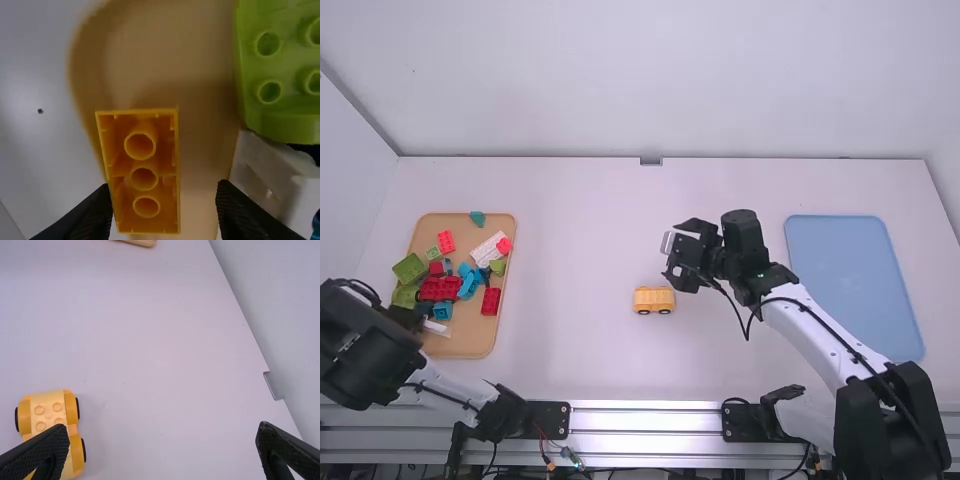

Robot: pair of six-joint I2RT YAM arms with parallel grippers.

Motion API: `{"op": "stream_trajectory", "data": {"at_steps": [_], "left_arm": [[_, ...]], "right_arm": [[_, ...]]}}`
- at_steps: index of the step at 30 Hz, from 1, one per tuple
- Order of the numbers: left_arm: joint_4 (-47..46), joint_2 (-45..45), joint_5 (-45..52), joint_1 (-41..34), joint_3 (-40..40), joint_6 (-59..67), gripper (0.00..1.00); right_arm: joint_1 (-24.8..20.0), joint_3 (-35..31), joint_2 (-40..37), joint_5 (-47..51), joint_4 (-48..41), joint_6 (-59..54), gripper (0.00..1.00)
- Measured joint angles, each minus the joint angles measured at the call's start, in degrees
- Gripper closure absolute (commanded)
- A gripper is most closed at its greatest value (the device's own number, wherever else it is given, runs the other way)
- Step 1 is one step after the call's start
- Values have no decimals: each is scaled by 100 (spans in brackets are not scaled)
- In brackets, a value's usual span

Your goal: Assemble lego blocks to make yellow taxi

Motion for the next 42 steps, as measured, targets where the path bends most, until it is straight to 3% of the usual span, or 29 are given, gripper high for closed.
{"op": "stream_trajectory", "data": {"at_steps": [18,20,27,28,35,42], "left_arm": [[544,0,0,-13,-295,61,56],[533,0,0,-31,-295,61,63],[472,0,2,-33,-295,63,72],[439,0,2,-31,-293,74,78],[-177,0,332,-33,-76,262,91],[-817,-55,551,-33,457,140,98]], "right_arm": [[-2,0,0,-2,13,-2,1],[0,0,0,-2,13,0,1],[-2,0,0,-2,11,0,1],[-2,0,0,0,13,2,1],[-2,0,0,0,13,2,1],[13,0,0,-2,28,2,1]]}}
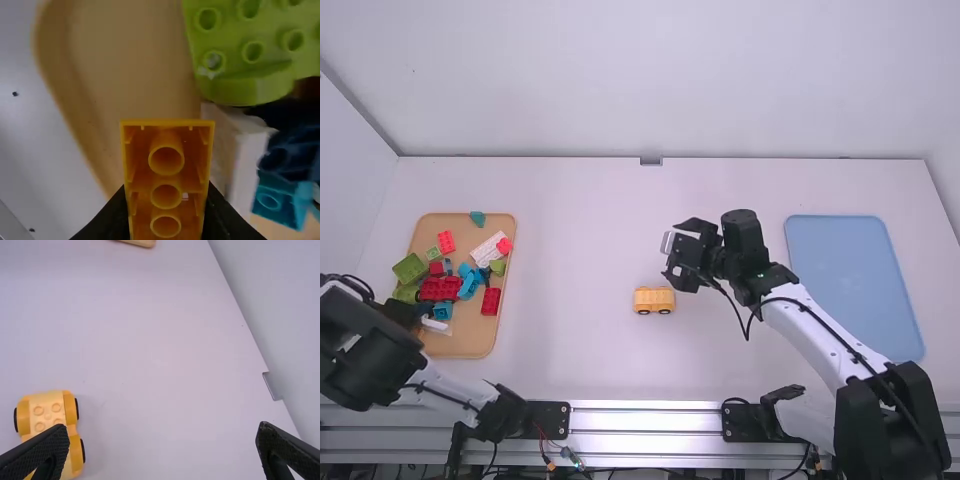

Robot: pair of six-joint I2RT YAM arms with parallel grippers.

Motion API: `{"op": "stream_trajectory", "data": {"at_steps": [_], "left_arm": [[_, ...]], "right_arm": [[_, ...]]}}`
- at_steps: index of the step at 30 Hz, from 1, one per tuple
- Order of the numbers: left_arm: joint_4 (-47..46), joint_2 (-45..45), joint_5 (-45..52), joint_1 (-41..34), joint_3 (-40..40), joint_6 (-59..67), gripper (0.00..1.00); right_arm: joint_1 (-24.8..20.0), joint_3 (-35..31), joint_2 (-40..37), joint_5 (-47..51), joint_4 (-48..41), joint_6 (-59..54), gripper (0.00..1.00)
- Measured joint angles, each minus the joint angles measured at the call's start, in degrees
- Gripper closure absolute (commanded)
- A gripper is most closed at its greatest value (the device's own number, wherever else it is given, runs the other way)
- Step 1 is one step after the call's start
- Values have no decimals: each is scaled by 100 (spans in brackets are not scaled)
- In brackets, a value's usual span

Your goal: Assemble lego blocks to make yellow taxi

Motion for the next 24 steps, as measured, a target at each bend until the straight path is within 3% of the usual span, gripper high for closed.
{"op": "stream_trajectory", "data": {"at_steps": [5,12,19,24], "left_arm": [[-72,-444,417,-111,31,-63,98],[538,-1770,1084,-1152,-310,195,98],[1818,-3510,3239,-2763,-1187,1346,98],[3126,-3939,4564,-3884,-1875,2006,98]], "right_arm": [[144,-2,2,0,332,173,1],[236,-7,4,-17,1373,1550,1],[210,-7,586,-219,2739,3093,1],[-57,31,1416,-1467,4210,4483,1]]}}
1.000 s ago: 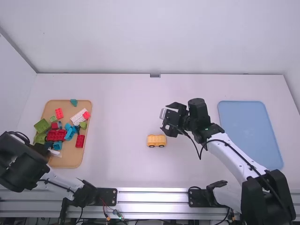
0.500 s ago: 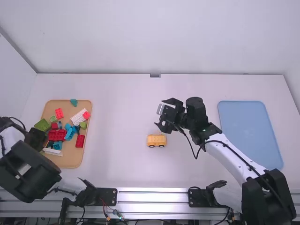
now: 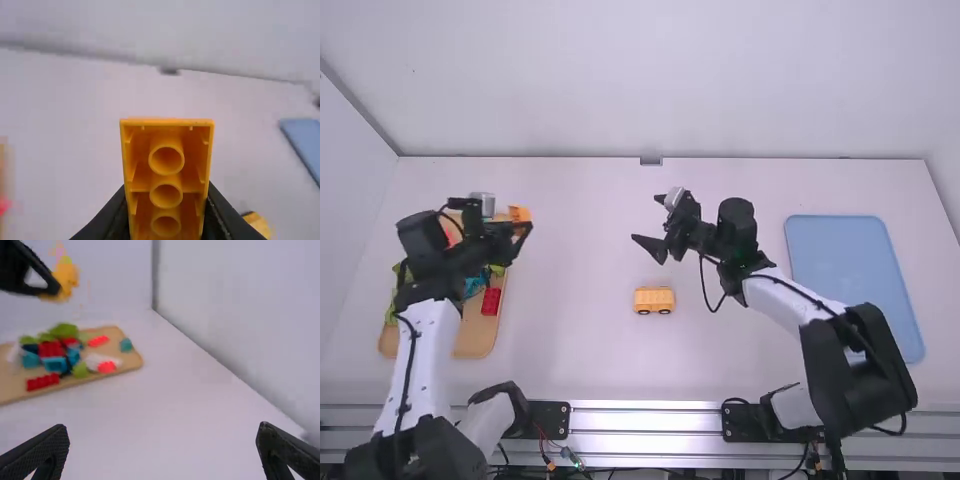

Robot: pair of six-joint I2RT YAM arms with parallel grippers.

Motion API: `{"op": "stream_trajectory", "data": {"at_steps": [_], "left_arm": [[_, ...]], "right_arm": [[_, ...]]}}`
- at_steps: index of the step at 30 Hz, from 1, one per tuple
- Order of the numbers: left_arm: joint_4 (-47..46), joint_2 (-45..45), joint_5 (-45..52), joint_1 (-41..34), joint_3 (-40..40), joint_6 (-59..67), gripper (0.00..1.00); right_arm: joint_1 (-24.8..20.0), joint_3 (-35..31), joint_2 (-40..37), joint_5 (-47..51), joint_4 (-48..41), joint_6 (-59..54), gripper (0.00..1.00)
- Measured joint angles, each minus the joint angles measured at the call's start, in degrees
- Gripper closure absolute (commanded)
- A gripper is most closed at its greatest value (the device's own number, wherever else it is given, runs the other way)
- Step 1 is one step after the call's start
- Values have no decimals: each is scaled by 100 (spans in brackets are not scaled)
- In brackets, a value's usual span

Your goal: Assemble lego blocks to make yellow taxi

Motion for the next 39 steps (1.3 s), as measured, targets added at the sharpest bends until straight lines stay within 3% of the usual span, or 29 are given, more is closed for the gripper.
{"op": "stream_trajectory", "data": {"at_steps": [6,10,17,23,39], "left_arm": [[2321,424,1823,-1106,-750,439,98],[3545,962,2579,-1600,-855,306,98],[5783,2260,2994,-2240,-828,-723,98],[7049,3032,3230,-2393,-570,-1659,98],[7545,3121,3239,-2452,-481,-2439,98]], "right_arm": [[-439,651,1003,-2229,1281,1685,1],[-463,1091,1294,-3270,1436,2260,1],[-142,1283,1329,-4006,1443,2640,5],[39,1325,1333,-3917,1436,2789,13],[59,1325,1335,-3108,1189,2793,35]]}}
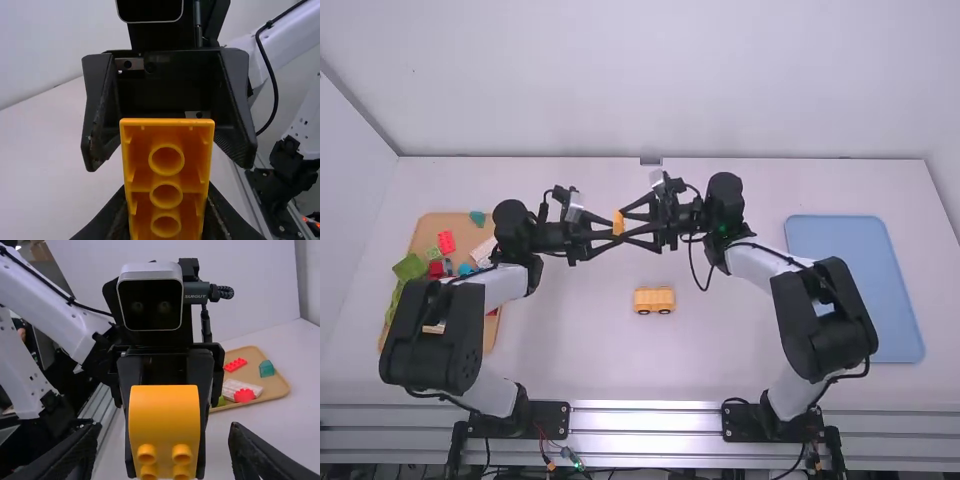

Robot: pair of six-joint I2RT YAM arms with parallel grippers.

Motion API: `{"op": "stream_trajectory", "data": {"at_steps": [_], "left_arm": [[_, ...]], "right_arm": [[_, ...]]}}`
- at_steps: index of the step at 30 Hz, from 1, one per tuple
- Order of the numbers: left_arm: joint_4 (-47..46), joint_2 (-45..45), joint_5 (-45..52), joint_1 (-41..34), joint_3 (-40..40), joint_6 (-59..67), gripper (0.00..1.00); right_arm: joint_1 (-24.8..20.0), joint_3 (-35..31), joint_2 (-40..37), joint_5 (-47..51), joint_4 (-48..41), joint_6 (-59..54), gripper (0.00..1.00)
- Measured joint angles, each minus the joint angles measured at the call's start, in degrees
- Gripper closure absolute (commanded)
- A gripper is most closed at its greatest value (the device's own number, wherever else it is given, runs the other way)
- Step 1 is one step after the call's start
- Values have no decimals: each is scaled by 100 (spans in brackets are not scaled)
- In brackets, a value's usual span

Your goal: Assemble lego blocks to make yellow taxi

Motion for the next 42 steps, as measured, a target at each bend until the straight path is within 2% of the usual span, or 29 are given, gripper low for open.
{"op": "stream_trajectory", "data": {"at_steps": [5,6,9,17,25,27,29,31,32,33,34,35,36,42], "left_arm": [[0,-2,-46,-2,0,2,98],[0,0,-57,-2,0,2,98],[0,0,-57,0,0,4,98],[0,0,-35,0,0,2,98],[0,0,-35,-4,0,63,98],[9,0,-33,-7,-2,92,98],[7,0,-35,-4,-2,83,98],[7,0,-37,-4,-2,79,91],[7,0,-39,-4,-2,79,76],[9,0,-42,-4,-2,96,44],[13,0,-39,-4,-2,96,33],[17,0,-39,-4,-2,105,13],[9,0,-50,-4,-2,111,1],[-223,0,-168,-4,-2,127,1]], "right_arm": [[48,0,0,57,0,-35,41],[72,0,0,72,7,-52,44],[109,0,0,96,7,-48,46],[203,0,0,236,0,-57,60],[203,0,4,258,2,-74,63],[203,0,4,280,2,-74,67],[203,0,4,293,4,-105,75],[203,0,4,293,7,-131,80],[197,0,4,291,4,-149,80],[197,0,4,291,9,-157,84],[199,0,4,295,7,-153,84],[199,0,4,291,7,-142,85],[199,0,4,269,7,-120,85],[103,0,4,501,-151,-105,96]]}}
